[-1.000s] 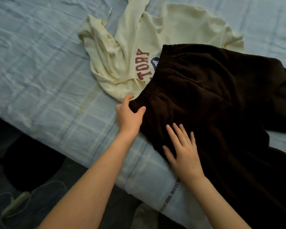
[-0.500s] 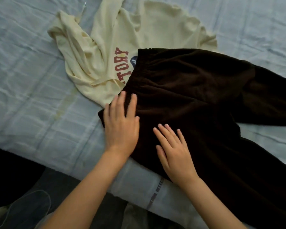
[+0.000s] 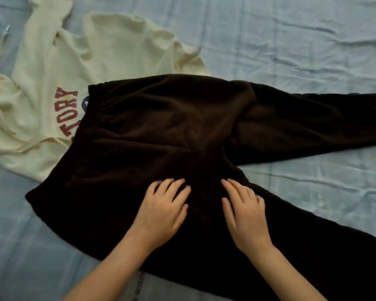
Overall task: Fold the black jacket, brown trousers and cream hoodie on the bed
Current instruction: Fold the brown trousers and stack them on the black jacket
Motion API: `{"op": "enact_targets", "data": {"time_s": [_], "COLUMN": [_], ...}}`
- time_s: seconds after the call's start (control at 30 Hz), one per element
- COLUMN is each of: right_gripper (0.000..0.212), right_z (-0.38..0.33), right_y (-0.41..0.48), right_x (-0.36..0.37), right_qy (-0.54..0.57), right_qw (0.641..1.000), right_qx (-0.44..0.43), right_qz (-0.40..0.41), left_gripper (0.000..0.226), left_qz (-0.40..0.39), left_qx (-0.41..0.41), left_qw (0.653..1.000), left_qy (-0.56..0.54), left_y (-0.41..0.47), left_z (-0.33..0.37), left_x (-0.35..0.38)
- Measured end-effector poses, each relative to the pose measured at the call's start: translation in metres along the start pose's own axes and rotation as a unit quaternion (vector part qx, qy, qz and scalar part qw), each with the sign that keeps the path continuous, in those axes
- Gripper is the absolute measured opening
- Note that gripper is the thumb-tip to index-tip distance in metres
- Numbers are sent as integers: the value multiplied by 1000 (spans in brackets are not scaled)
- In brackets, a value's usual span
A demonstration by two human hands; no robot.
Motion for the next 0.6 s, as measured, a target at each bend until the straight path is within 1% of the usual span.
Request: {"op": "enact_targets", "data": {"time_s": [0.07,0.1,0.17,0.27,0.33,0.43,0.53,0.6], "right_gripper": [43,40,34,34,37,41,45,49], "right_z": [21,35,64,103,118,128,141,152], "right_y": [32,50,92,164,212,271,313,332], "right_x": [-33,-52,-88,-124,-135,-137,-133,-130], "right_qy": [82,90,71,35,8,-33,-66,-98], "right_qw": [996,994,993,995,998,999,996,990], "right_qx": [-27,-33,-30,-13,-7,-30,-20,-5], "right_qz": [25,49,90,97,61,5,-50,-102], "left_gripper": [35,31,27,28,33,43,47,50], "left_qz": [62,85,121,141,132,76,51,57], "left_qx": [47,66,81,53,25,-22,-101,-139], "left_qw": [997,994,989,988,991,996,992,988], "left_qy": [4,13,25,21,21,31,51,39], "left_y": [36,58,112,192,236,276,281,272], "left_z": [-8,-12,-26,-46,-58,-78,-110,-133], "left_x": [-26,-39,-62,-76,-74,-57,-51,-51]}}
Point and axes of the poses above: each hand's wrist, its own y-axis towards the middle knuckle, its own x-axis out of the palm, z = x × y, the point moved 5 cm from there along y, towards the middle knuckle, and after that the axes turned 15 degrees about x, right-handed, at the moved point
